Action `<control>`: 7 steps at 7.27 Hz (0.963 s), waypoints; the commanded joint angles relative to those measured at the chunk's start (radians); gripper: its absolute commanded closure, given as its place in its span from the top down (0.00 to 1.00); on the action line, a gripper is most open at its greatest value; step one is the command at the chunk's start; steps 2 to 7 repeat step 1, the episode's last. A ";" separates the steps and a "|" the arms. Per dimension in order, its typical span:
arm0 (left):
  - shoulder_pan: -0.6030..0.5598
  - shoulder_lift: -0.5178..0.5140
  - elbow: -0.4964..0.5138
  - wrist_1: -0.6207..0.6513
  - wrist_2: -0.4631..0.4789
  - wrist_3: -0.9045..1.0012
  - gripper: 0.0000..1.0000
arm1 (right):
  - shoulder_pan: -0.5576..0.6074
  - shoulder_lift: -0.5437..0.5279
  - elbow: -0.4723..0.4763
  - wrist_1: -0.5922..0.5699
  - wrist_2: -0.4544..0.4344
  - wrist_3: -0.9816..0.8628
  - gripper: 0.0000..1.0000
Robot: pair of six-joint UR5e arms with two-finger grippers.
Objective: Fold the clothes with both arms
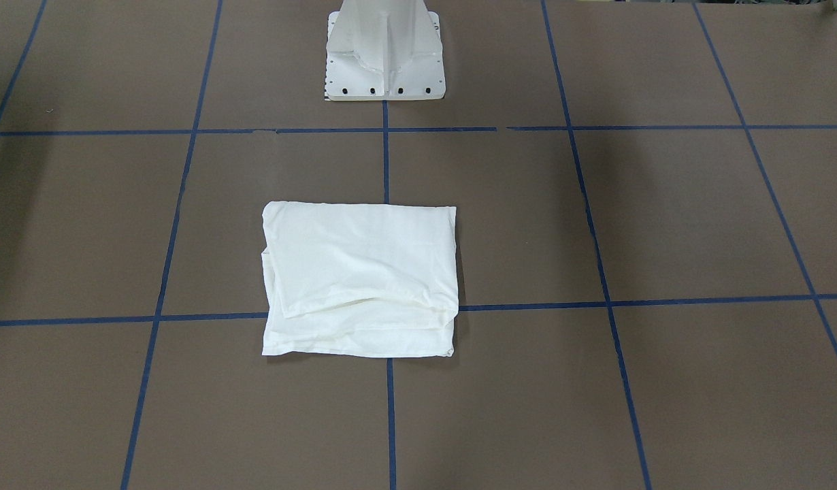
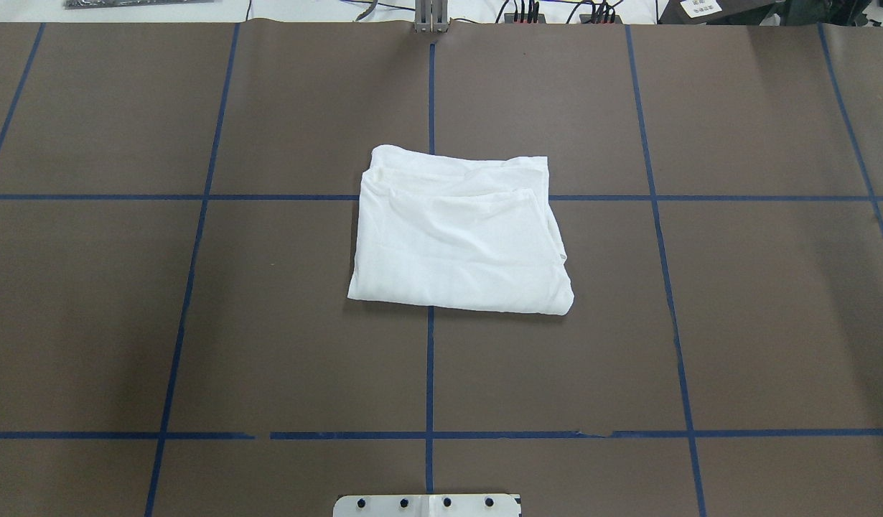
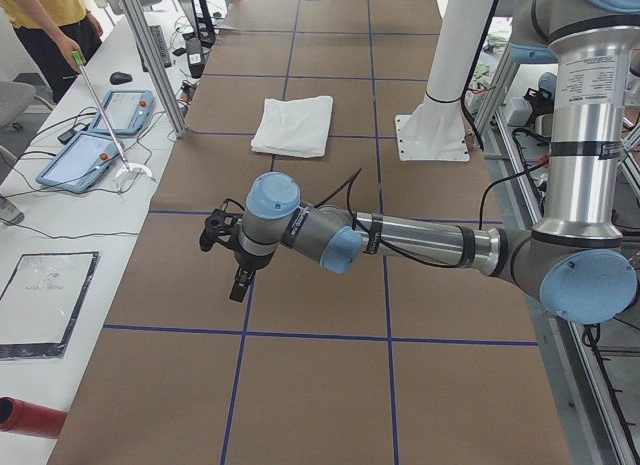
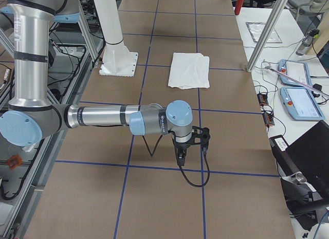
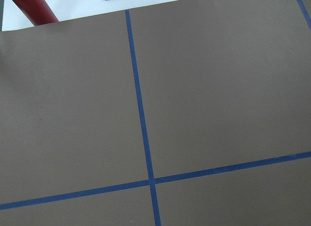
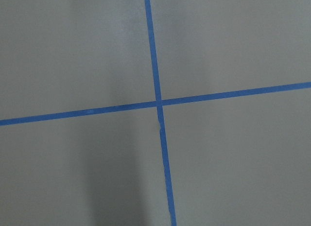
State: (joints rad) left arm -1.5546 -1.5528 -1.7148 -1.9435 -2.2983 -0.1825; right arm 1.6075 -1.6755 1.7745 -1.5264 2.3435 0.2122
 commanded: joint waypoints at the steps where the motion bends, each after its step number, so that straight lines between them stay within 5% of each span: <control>1: 0.001 -0.009 -0.014 -0.006 -0.003 0.002 1.00 | 0.002 -0.004 0.010 -0.038 -0.004 -0.005 1.00; 7: 0.001 -0.009 -0.014 -0.006 -0.003 0.002 1.00 | 0.002 -0.004 0.010 -0.038 -0.004 -0.005 1.00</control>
